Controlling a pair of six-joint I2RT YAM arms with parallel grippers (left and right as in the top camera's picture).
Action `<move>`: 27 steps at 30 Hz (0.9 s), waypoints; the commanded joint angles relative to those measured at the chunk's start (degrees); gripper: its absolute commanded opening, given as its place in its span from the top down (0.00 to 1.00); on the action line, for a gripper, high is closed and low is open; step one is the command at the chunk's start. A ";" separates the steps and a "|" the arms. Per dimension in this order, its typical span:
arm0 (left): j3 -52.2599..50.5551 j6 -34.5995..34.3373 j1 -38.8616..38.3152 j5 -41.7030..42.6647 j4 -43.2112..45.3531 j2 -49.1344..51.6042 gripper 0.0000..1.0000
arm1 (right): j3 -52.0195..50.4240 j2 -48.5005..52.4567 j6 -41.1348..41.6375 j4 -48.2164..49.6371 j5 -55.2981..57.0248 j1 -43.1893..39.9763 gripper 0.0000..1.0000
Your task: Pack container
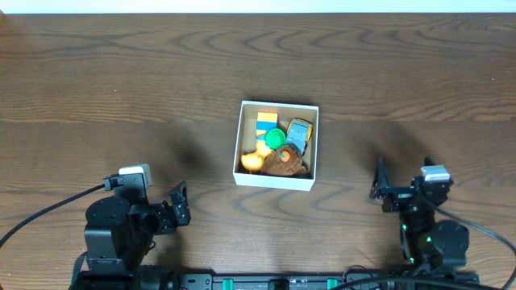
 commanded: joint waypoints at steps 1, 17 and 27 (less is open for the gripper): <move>0.04 -0.09 -0.13 0.59 0.04 0.11 0.02 | -6.43 -2.71 -2.89 8.94 -2.01 0.57 0.01; 0.04 -0.11 -0.13 0.59 0.04 0.11 0.02 | -9.29 -6.14 -14.05 5.01 -2.45 0.70 0.01; 0.04 -0.09 -0.13 0.59 0.04 0.11 0.02 | -9.29 -6.14 -3.13 4.52 3.67 0.59 0.01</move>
